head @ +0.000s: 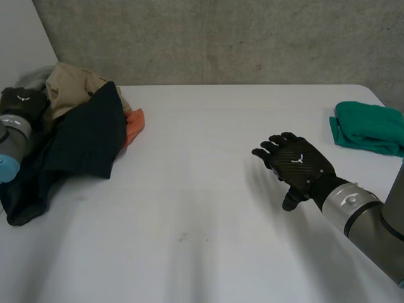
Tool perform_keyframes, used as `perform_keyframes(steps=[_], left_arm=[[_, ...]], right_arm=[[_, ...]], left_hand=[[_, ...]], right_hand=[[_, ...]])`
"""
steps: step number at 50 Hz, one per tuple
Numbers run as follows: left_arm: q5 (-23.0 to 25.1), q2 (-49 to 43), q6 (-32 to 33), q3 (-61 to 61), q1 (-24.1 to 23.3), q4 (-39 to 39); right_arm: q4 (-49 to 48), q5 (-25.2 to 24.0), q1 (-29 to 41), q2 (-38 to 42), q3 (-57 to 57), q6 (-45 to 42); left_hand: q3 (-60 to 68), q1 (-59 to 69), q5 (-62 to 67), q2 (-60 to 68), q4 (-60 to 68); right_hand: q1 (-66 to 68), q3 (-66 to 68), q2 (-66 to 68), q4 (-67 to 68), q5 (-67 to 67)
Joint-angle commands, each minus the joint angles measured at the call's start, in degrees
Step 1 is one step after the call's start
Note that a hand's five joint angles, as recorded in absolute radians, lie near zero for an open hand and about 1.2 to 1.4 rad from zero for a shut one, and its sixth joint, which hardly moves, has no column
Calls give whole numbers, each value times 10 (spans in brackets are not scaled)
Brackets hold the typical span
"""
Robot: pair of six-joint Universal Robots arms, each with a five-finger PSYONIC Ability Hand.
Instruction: Fold the laundry.
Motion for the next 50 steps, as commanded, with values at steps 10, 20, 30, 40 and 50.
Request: perform_keyframes(steps=[10,20,30,40,50], left_arm=[[-69,228,-58,-100,-177,98],[-35,287,-190,-144,-417,99],[-30,151,-204,-119,-545,99],[-29,140,-224,-161,-578,91],[-29,298,-213,-242,-430,53]], right_arm=[[-1,57,-34,-55,-16,14],[-7,90,-60,-71,-34,29],[-7,91,-77,-69,-34,47],[-6,90,-97,-29,-50,46],[12,85,-89,-21,-69,39]], left_hand=[[133,159,160,126,123],[133,159,160,126,123],[133,159,160,126,123],[-484,-457,-457,-491,-494],[-528,-501,-501,-535,-538]], right_hand=[[-38,-25,-27,-28,-30],[-38,-25,-27,-28,-30],[-38,-25,-27,-28,-30],[-38,-25,-27,-28,-30],[-38,-25,-27,-28,-30]])
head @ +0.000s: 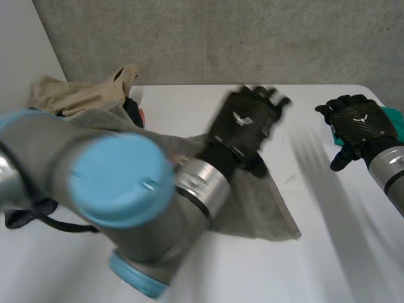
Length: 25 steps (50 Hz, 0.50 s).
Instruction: Fold the laundry.
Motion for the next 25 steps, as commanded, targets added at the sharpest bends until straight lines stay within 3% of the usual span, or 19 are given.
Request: perform_keyframes(steps=[1,6,9,15,19,25], left_arm=[[1,97,5,-54,113,-42],[0,109,28,-85,164,-122],[0,109,84,-118,200,-157],[1,108,222,-178,281,-145],[1,104,266,-200,307,-122],[-1,80,286,-214,311,-85]], right_arm=[[19,-4,9,1,-9,-7],[94,-14,61,1,-19,-6],[125,-26,90,2,-18,-4],[143,-28,158,16,-6,1],[133,-19,212,52,-3,4],[73,4,234,97,0,46]], left_hand=[[-5,-9,1,-3,-3],[-2,-6,5,0,1],[0,-4,6,2,2],[1,-3,8,3,4],[23,19,30,25,26],[97,93,104,99,100]], right_hand=[[-38,-25,-27,-28,-30],[-38,-25,-27,-28,-30],[-38,-25,-27,-28,-30],[-38,-25,-27,-28,-30],[-38,-25,-27,-28,-30],[-38,-25,-27,-28,-30]])
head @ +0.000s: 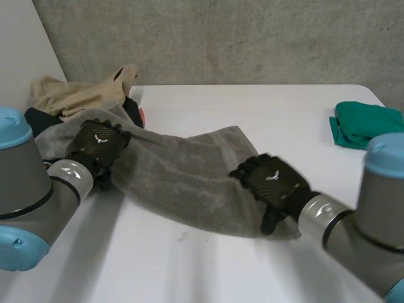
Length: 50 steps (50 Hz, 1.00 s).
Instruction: Fold the laundry.
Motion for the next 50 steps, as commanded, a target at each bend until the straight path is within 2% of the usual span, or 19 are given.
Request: perform_keyframes(steps=[1,7,8,9,11,12,19,24,28,31,33,34,35,36,40,42,46,50], left_arm=[[-1,-36,24,-11,7,44],[0,-71,24,6,8,55],[1,-78,24,12,10,62],[1,-81,25,15,10,66],[1,-84,24,18,12,72],[2,-85,24,20,11,78],[3,-64,13,28,-12,113],[3,-10,-31,62,-75,122],[4,1,-70,104,-103,117],[0,-3,-66,111,-108,88],[0,-3,-61,104,-108,62],[0,-4,-56,98,-107,50],[0,-4,-44,83,-107,21],[-1,-5,-33,73,-106,4],[-1,-4,23,30,-74,-27],[6,-5,44,6,-37,-19],[9,-10,51,-13,-5,10],[20,-42,51,-15,6,48]], right_arm=[[-62,27,28,54,2,40],[-72,49,47,75,-5,41],[-73,56,49,75,-6,41],[-73,58,49,75,-6,41],[-73,64,49,75,-6,41],[-74,69,49,74,-7,41],[-74,86,43,68,-10,42],[-74,113,34,39,-23,46],[-72,117,-10,12,-27,50],[-68,117,-27,5,-24,48],[-67,116,-28,5,-20,49],[-67,115,-29,5,-19,49],[-69,115,-30,6,-14,50],[-70,114,-31,6,-13,50],[-71,108,-33,6,-12,50],[-71,101,-32,6,-14,50],[-72,100,-32,7,-17,49],[-73,100,-32,11,-14,50]], left_hand=[[105,105,103,103,105],[267,266,264,264,266],[409,408,406,406,408],[488,488,486,486,488],[621,621,619,619,621],[635,635,633,633,635],[635,635,633,633,635],[635,635,633,633,635],[635,635,633,633,635],[635,635,633,633,635],[635,635,633,633,635],[569,568,567,566,568],[235,235,233,233,235],[105,105,103,103,105],[99,98,97,96,98],[109,108,107,106,108],[146,145,144,143,145],[173,172,171,170,172]], right_hand=[[-38,-25,-27,-28,-30],[-38,-25,-27,-28,-30],[-38,-25,-27,-28,-30],[-38,-25,-27,-28,-30],[-38,-25,-27,-28,-30],[-38,-25,-27,-28,-30],[-38,-25,-27,-28,-30],[-38,-25,-27,-28,-30],[-38,-25,-27,-28,-30],[-38,-25,-27,-28,-30],[-38,-25,-27,-28,-30],[-38,-25,-27,-28,-30],[-38,-25,-27,-28,-30],[-38,-25,-27,-28,-30],[-38,-25,-27,-28,-30],[-38,-25,-27,-28,-30],[-38,-25,-27,-28,-30],[-38,-25,-27,-28,-30]])
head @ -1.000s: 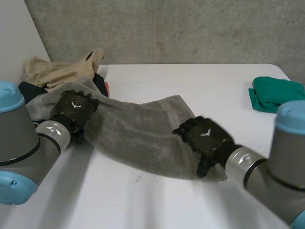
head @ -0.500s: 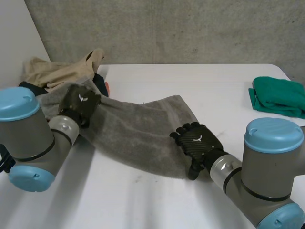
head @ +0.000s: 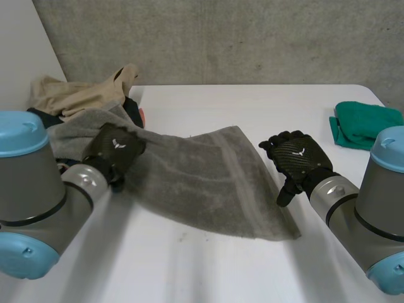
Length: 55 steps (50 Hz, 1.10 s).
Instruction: Fold the laundry.
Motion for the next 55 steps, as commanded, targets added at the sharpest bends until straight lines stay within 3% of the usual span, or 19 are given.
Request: perform_keyframes(steps=[1,10,11,13,14,19,26,35,47,48,49,50,51,55], left_arm=[[17,-45,11,-17,41,68],[30,-102,15,5,51,112],[30,-106,14,7,51,113],[30,-114,14,17,50,115],[30,-115,14,20,48,116],[27,-105,4,32,32,140],[27,-24,-95,60,-64,178],[24,-25,-282,120,-209,187],[26,-151,-347,132,-309,177],[27,-157,-350,131,-312,178],[27,-161,-352,131,-314,177],[26,-163,-354,132,-315,177],[23,-163,-355,131,-313,177],[18,-133,-350,122,-297,174]], right_arm=[[-2,-2,0,5,1,0],[-9,-2,0,10,9,0],[-9,-2,0,10,11,0],[-9,-2,0,10,12,0],[-9,-2,0,10,12,-1],[-9,0,-1,10,12,-1],[-9,4,-2,9,3,0],[-9,38,-42,-20,-26,35],[-5,38,-57,-22,-37,33],[-4,38,-57,-22,-38,32],[-4,38,-56,-22,-38,33],[-3,38,-56,-20,-39,32],[-2,37,-56,-17,-38,32],[-1,36,-54,-6,-38,29]], left_hand=[[77,87,78,79,81],[204,215,206,207,208],[241,251,243,243,245],[489,500,491,492,493],[537,547,538,539,541],[537,548,539,540,541],[537,548,539,540,541],[537,548,539,540,541],[537,548,539,540,541],[533,543,534,535,536],[444,455,446,447,448],[340,350,342,342,344],[141,151,142,143,145],[-66,-55,-64,-63,-62]], right_hand=[[-38,-25,-26,-28,-30],[-38,-25,-26,-28,-30],[-38,-25,-26,-28,-30],[-38,-25,-26,-28,-30],[-38,-25,-26,-28,-30],[-38,-25,-26,-28,-30],[-38,-25,-26,-28,-30],[-38,-25,-26,-28,-30],[-38,-25,-26,-28,-30],[-38,-25,-26,-28,-30],[-38,-25,-26,-28,-30],[-38,-25,-26,-28,-30],[-38,-25,-26,-28,-30],[-38,-25,-26,-28,-30]])
